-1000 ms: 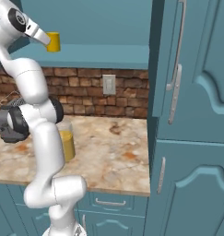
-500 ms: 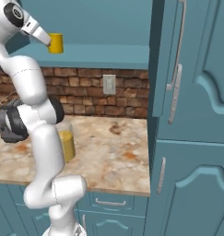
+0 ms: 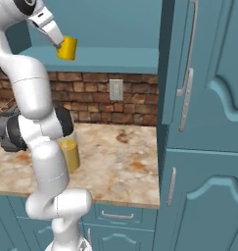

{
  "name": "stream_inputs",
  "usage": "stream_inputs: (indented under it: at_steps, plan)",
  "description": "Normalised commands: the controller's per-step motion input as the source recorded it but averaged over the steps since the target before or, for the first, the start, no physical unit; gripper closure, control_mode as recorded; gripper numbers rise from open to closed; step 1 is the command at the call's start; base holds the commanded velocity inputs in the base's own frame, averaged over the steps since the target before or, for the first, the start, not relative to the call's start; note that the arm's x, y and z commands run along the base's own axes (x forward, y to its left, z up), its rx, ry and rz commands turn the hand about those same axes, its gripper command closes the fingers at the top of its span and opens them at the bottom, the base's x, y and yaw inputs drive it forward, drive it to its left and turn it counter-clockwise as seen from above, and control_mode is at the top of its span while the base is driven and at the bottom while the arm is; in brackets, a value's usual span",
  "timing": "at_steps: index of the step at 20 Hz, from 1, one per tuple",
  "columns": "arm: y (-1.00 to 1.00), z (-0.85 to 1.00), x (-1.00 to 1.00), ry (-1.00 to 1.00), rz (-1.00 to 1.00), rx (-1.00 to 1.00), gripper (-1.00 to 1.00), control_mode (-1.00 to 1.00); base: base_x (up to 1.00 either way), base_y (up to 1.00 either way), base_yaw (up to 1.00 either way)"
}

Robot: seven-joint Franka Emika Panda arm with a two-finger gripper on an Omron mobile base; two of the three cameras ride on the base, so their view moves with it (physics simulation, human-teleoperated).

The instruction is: There is a tray on the dining counter. Grab the cup, mug, and pitcher and place them on the tray. The pitcher may be placed next to the tray if it cannot fit the tray.

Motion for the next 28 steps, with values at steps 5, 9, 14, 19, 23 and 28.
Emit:
stream_inputs:
  at_steps: [5, 9, 14, 19, 23, 28]
  plan:
    - [-0.67, -0.42, -1.00, -0.14, 0.12, 0.17, 1.00, -1.00, 0.00, 0.00, 0.00]
    - [-0.61, -0.59, -1.00, -0.18, 0.14, 0.14, 1.00, -1.00, 0.00, 0.00, 0.00]
    - [-0.54, -0.73, -1.00, -0.17, 0.15, 0.13, 1.00, -1.00, 0.00, 0.00, 0.00]
    - [-0.16, -0.64, -1.00, -0.17, 0.22, 0.05, 1.00, -1.00, 0.00, 0.00, 0.00]
    - [0.00, -0.61, -0.87, -0.14, 0.28, 0.00, 1.00, -1.00, 0.00, 0.00, 0.00]
    - [0.00, -0.48, -0.37, -0.18, 0.30, 0.00, 1.00, -1.00, 0.00, 0.00, 0.00]
